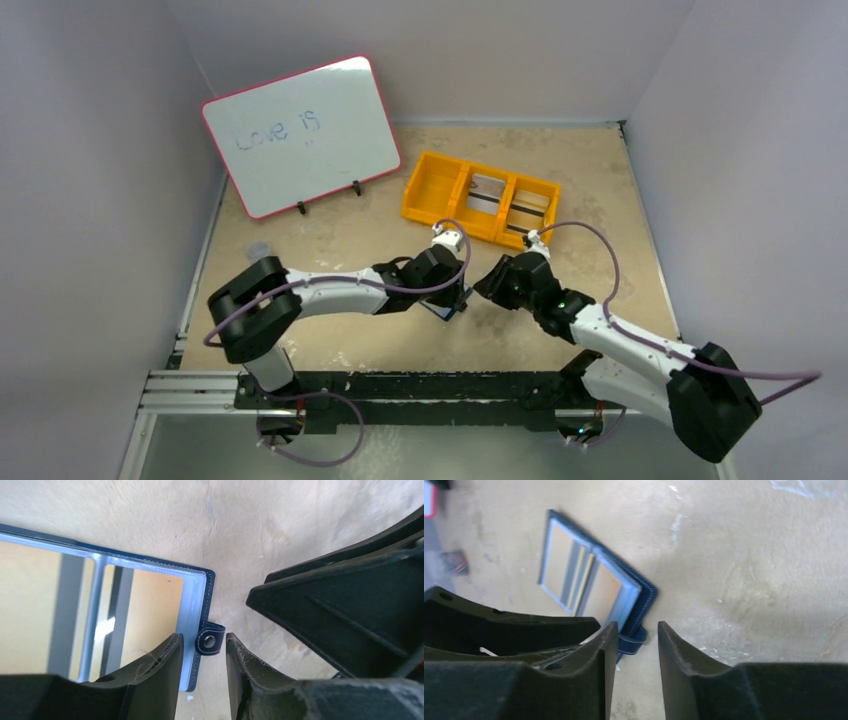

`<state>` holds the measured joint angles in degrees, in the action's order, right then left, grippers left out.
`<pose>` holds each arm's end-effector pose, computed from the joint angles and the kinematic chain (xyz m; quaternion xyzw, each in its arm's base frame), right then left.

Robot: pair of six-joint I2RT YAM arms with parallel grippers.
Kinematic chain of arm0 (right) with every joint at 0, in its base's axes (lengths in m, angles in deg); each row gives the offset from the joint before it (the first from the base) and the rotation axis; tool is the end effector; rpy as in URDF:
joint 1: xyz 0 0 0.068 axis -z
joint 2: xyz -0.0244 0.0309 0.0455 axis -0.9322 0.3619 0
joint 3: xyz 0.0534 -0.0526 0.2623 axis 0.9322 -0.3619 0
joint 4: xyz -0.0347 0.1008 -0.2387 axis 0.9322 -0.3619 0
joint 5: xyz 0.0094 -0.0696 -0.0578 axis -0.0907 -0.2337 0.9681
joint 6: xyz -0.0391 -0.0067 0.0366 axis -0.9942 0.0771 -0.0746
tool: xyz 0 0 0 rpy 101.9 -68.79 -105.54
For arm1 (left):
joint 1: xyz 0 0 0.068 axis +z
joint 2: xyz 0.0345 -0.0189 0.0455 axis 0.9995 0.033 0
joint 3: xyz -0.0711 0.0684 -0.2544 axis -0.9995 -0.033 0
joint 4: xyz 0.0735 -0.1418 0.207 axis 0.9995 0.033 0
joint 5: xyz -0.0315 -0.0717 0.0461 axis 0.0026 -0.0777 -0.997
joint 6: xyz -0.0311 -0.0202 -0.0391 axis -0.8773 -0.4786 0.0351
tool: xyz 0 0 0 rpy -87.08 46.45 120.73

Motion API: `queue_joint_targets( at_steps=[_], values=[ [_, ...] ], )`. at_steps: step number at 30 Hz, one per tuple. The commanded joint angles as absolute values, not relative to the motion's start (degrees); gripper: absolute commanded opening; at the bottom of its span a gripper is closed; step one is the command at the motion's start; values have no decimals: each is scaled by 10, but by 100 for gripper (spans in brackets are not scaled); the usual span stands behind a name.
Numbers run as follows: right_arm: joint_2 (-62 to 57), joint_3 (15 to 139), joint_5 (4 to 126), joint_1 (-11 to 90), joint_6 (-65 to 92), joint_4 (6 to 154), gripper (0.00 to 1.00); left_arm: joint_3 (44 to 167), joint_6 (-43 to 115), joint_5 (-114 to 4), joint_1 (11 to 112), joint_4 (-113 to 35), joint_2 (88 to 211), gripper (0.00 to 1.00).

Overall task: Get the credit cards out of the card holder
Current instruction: Remove the credit card from the card holder.

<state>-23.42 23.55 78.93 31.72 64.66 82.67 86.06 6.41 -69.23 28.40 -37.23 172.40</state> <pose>0.1677 0.1218 0.1749 0.1840 0.8702 0.3018 0.3433 0.1798 -0.3004 0.1675 0.1291 0.9126 -0.2657 0.2828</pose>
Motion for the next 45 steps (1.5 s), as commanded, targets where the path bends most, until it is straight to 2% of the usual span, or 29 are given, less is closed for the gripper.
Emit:
queue_joint_targets(
  at_steps=[1, 2, 4, 6, 10, 13, 15, 16, 19, 22, 29, 33, 34, 36, 38, 42, 45],
  values=[
    [-278, 224, 766, 320, 619, 880, 48, 859, 65, -777, 283, -399, 1609, 37],
    [-276, 228, 768, 319, 606, 894, 57, 860, 69, -805, 283, -386, 1593, 38],
    [-259, 245, 753, 320, 596, 901, 65, 855, 69, -864, 286, -363, 1560, 40],
    [-223, 268, 727, 319, 595, 908, 69, 843, 56, -919, 298, -333, 1543, 43],
    [-128, 305, 710, 306, 605, 895, 70, 797, 35, -871, 389, -322, 1540, 44],
    [-88, 297, 682, 305, 604, 953, 63, 767, 60, -839, 407, -350, 1538, 44],
    [-53, 312, 667, 306, 607, 944, 42, 760, 79, -790, 408, -375, 1548, 45],
    [-30, 324, 676, 307, 609, 927, 38, 761, 83, -768, 408, -382, 1558, 45],
    [5, 356, 711, 307, 582, 890, 37, 754, 87, -722, 408, -405, 1578, 44],
    [15, 359, 732, 309, 542, 913, 32, 749, 89, -704, 408, -417, 1585, 44],
    [99, 423, 726, 330, 399, 918, 9, 779, 89, -744, 408, -384, 1626, 44],
    [110, 433, 722, 335, 359, 917, 5, 784, 69, -742, 408, -393, 1659, 44],
    [109, 443, 720, 335, 352, 903, 5, 785, 59, -744, 408, -393, 1668, 44],
    [97, 467, 731, 335, 349, 867, 13, 780, 41, -743, 408, -399, 1680, 43],
    [71, 494, 752, 335, 350, 820, 16, 768, 26, -748, 408, -408, 1684, 40],
    [5, 507, 739, 335, 351, 804, 36, 748, 16, -752, 408, -428, 1675, 37],
    [-7, 502, 697, 332, 366, 821, 37, 744, 12, -753, 408, -436, 1666, 37]
  ],
)
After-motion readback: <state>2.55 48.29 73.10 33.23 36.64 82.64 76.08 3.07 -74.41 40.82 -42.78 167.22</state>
